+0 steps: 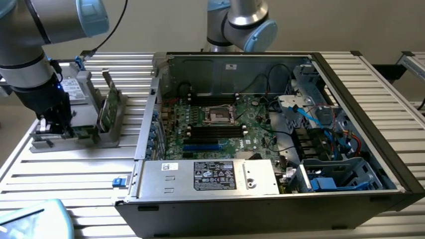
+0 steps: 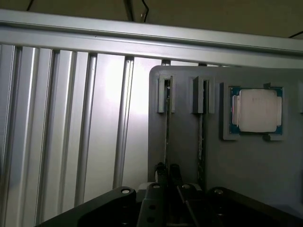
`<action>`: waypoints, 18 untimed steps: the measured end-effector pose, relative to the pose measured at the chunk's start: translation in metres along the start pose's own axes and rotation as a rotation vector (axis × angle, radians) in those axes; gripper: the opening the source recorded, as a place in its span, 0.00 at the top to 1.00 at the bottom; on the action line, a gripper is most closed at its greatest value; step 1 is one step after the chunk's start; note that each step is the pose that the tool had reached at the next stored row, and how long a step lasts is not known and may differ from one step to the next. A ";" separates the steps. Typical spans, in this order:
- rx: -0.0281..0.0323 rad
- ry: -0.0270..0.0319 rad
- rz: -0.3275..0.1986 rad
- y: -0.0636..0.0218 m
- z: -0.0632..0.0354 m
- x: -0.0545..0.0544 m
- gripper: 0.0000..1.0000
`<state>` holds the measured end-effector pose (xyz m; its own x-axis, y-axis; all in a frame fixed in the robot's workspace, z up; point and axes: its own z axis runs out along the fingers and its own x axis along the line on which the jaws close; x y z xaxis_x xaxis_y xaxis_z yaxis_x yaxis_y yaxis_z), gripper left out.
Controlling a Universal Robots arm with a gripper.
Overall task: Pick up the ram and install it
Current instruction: 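Pick up the ram and move it above insertion slot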
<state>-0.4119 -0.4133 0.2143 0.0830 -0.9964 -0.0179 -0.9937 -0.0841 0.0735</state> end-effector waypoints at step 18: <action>0.0004 -0.0044 0.000 -0.0039 -0.0547 0.002 0.86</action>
<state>-0.4037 -0.4158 0.2685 0.0830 -0.9963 -0.0223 -0.9937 -0.0844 0.0730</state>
